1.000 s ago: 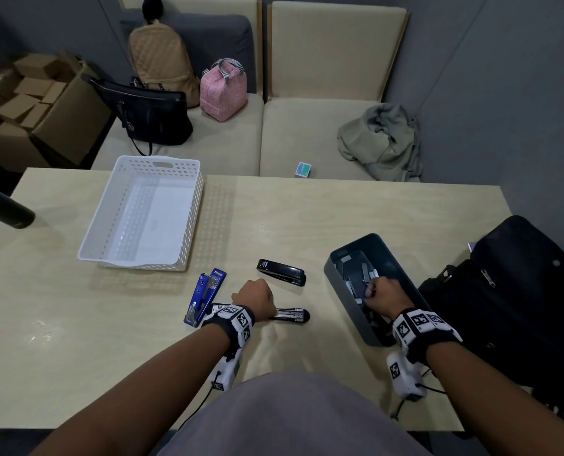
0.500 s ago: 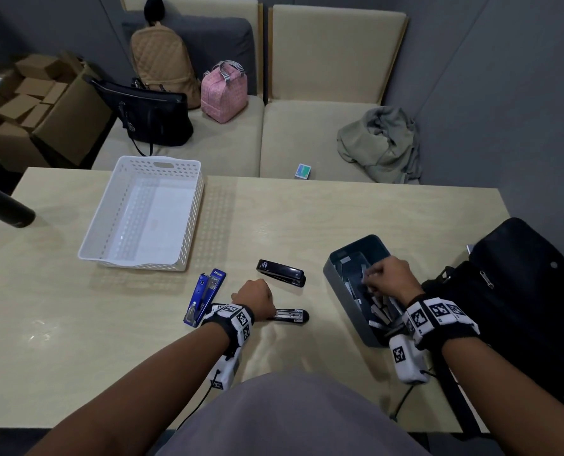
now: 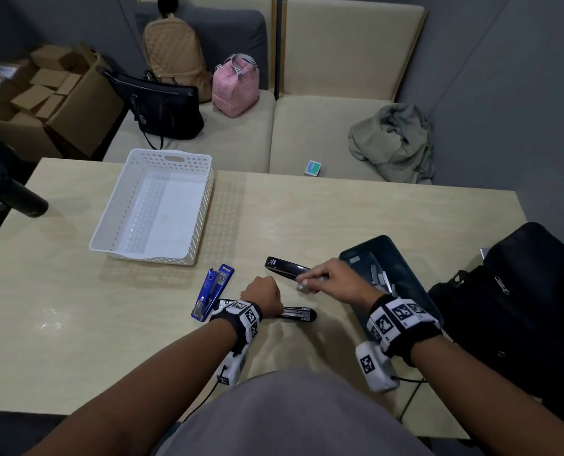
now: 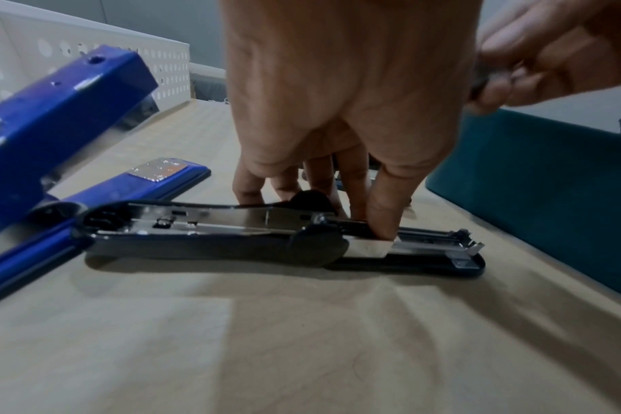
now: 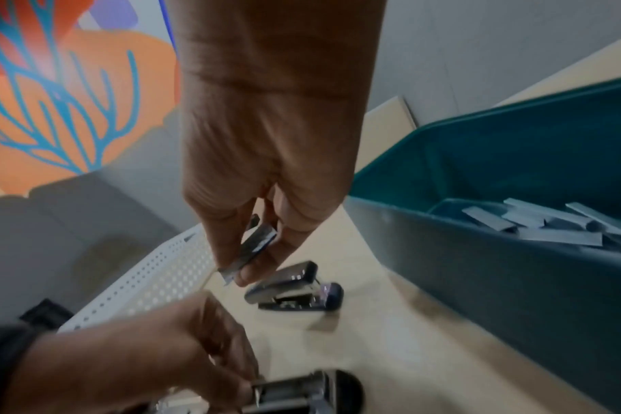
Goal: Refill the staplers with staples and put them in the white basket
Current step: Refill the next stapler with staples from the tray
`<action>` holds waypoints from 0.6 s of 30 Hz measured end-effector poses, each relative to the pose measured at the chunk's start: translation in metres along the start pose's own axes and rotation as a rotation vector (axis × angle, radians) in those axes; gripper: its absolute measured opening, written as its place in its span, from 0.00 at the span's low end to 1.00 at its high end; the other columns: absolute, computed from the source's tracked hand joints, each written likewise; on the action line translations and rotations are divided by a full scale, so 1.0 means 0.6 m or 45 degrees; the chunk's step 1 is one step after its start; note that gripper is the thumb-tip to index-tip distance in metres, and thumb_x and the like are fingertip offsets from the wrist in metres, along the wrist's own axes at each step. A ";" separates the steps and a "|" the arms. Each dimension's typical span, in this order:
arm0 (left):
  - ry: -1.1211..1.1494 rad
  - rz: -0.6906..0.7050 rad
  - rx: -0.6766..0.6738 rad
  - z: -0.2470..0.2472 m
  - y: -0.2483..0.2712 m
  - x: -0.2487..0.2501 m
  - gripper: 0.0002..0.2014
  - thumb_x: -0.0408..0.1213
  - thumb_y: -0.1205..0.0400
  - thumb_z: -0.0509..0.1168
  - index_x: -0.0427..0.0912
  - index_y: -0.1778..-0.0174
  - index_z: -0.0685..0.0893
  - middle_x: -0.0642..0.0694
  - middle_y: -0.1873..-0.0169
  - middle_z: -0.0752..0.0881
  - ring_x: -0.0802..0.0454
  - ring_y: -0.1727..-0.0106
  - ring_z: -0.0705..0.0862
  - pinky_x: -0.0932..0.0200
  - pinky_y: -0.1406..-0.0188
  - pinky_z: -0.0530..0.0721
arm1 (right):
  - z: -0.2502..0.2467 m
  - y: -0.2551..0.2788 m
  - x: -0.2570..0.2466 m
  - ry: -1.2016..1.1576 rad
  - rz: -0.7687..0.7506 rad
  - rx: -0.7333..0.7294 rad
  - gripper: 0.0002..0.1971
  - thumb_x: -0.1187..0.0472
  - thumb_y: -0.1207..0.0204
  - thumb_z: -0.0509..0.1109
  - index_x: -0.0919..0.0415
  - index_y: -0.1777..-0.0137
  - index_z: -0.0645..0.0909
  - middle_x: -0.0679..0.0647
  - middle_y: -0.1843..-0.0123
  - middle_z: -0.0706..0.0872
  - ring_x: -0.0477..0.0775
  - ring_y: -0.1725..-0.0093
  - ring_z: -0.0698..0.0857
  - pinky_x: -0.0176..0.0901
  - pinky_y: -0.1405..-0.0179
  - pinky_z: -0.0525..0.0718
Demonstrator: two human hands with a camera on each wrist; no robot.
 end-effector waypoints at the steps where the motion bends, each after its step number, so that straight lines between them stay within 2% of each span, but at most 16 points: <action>1: 0.011 0.005 0.007 0.001 -0.001 0.000 0.05 0.39 0.34 0.68 0.43 0.71 0.79 0.37 0.61 0.87 0.36 0.55 0.87 0.48 0.55 0.89 | 0.013 -0.005 0.011 0.017 0.011 -0.022 0.08 0.65 0.25 0.75 0.60 0.46 0.90 0.54 0.54 0.93 0.40 0.60 0.90 0.31 0.56 0.87; 4: 0.032 0.012 0.023 0.000 -0.001 0.001 0.03 0.37 0.32 0.67 0.42 0.67 0.80 0.35 0.57 0.89 0.37 0.53 0.87 0.51 0.56 0.88 | 0.039 -0.012 0.031 0.168 -0.011 -0.019 0.07 0.67 0.31 0.77 0.56 0.57 0.93 0.51 0.56 0.94 0.45 0.55 0.91 0.41 0.48 0.89; 7: 0.057 0.018 0.017 0.002 -0.001 -0.002 0.03 0.33 0.29 0.68 0.41 0.68 0.80 0.34 0.56 0.89 0.37 0.52 0.87 0.53 0.58 0.86 | 0.059 -0.014 0.041 0.256 -0.025 0.042 0.07 0.70 0.34 0.77 0.58 0.62 0.92 0.53 0.58 0.93 0.46 0.57 0.90 0.42 0.50 0.88; 9: 0.059 0.016 0.031 0.003 -0.002 -0.003 0.01 0.33 0.28 0.67 0.39 0.64 0.82 0.33 0.55 0.89 0.36 0.52 0.88 0.52 0.56 0.87 | 0.071 -0.013 0.045 0.327 -0.030 0.043 0.07 0.70 0.36 0.78 0.60 0.61 0.92 0.53 0.58 0.93 0.47 0.57 0.89 0.39 0.51 0.87; 13: 0.068 0.000 0.038 0.011 -0.007 -0.010 0.10 0.34 0.29 0.68 0.35 0.55 0.87 0.32 0.53 0.88 0.35 0.51 0.88 0.49 0.53 0.89 | 0.088 -0.007 0.049 0.367 -0.058 0.052 0.07 0.69 0.35 0.77 0.60 0.58 0.91 0.53 0.56 0.92 0.49 0.56 0.88 0.43 0.52 0.87; 18: 0.064 0.023 0.039 0.011 -0.009 -0.010 0.10 0.36 0.29 0.70 0.35 0.56 0.86 0.33 0.54 0.89 0.35 0.52 0.88 0.49 0.53 0.89 | 0.100 0.004 0.045 0.536 -0.120 0.120 0.08 0.62 0.32 0.76 0.54 0.53 0.87 0.50 0.53 0.90 0.50 0.51 0.84 0.45 0.54 0.82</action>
Point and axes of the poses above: each hand's wrist, its own y-axis away from the middle knuckle, its own z-axis out of the palm, x = y × z, the point moved 6 cm from there along -y, towards the middle knuckle
